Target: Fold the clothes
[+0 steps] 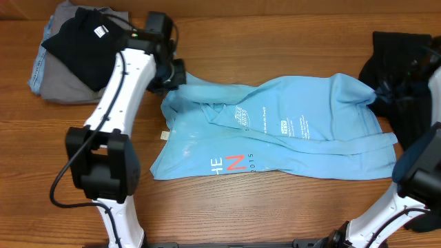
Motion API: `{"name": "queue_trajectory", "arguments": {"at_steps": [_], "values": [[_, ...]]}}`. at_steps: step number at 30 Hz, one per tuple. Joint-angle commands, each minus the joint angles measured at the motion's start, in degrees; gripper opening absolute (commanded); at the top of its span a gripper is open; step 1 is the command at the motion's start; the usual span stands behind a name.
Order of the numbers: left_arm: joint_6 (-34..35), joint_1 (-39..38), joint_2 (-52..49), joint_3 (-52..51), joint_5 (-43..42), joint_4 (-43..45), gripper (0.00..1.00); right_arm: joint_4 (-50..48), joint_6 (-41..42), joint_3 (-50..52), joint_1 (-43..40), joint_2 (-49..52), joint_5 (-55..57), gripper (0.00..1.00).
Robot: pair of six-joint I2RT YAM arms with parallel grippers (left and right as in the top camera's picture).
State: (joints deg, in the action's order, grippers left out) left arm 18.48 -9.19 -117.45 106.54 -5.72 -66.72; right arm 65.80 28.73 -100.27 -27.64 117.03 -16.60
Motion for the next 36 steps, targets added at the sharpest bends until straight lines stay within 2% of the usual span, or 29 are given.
{"name": "queue_trajectory", "arguments": {"at_steps": [1,11,16,23,36], "values": [[1.5,4.0,4.2,0.7,1.3,-2.3,0.04,1.5,0.2,-1.1,-3.5,-4.3,-0.3,0.04],[1.2,10.0,4.7,0.7,1.2,-8.2,0.04,6.8,-0.4,-1.1,-6.9,-5.2,0.0,0.04],[0.8,9.9,4.7,0.7,0.6,-11.8,0.04,8.8,1.4,-1.1,-7.6,-5.7,0.0,0.04],[-3.7,9.7,4.7,0.6,-7.6,-15.8,0.04,11.6,1.7,-1.1,-9.7,-10.3,0.4,0.04],[-6.8,5.3,4.7,-2.5,-7.8,-18.8,0.04,18.4,1.7,-1.1,-16.1,-12.7,6.7,0.04]]}}
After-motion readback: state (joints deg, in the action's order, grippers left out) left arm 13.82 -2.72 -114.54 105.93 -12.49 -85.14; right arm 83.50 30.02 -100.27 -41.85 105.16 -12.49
